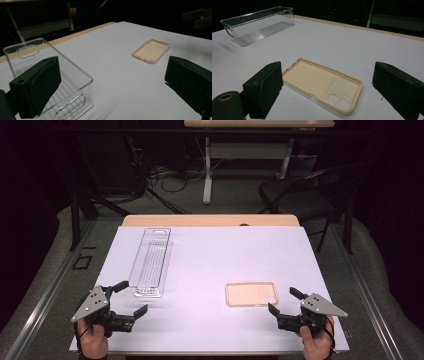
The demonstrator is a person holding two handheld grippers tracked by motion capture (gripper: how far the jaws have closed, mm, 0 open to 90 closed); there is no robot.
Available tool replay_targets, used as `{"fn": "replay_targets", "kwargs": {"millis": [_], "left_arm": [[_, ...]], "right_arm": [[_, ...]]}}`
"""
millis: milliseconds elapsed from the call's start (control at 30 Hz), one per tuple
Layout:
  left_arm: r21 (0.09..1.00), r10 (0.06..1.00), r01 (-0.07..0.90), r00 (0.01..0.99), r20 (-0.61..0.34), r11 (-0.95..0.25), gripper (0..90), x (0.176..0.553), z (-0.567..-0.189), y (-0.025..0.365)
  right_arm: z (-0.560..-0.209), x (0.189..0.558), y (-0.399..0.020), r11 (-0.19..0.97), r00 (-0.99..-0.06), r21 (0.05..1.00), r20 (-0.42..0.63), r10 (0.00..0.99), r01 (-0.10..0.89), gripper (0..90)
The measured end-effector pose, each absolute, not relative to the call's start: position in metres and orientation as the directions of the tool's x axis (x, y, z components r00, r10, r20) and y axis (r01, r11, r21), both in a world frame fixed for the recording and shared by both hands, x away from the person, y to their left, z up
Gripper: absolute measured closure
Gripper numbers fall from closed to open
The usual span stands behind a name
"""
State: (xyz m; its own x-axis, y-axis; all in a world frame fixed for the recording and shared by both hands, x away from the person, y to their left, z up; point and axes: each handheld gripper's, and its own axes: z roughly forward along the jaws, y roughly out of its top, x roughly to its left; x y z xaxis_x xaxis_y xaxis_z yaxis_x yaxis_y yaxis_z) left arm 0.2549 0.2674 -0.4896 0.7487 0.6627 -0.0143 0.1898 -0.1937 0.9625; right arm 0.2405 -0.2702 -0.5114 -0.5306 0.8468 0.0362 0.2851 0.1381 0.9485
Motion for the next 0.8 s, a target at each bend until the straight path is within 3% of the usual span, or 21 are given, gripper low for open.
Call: {"fn": "replay_targets", "kwargs": {"millis": [800], "left_arm": [[0.955,0.668,0.224,0.743,-0.037,-0.196,0.6,0.2570,-0.4906,0.2663]], "right_arm": [[-0.5121,0.2419,-0.2685,0.163,-0.517,0.937,0.022,0.856,0.309,9.2]]}}
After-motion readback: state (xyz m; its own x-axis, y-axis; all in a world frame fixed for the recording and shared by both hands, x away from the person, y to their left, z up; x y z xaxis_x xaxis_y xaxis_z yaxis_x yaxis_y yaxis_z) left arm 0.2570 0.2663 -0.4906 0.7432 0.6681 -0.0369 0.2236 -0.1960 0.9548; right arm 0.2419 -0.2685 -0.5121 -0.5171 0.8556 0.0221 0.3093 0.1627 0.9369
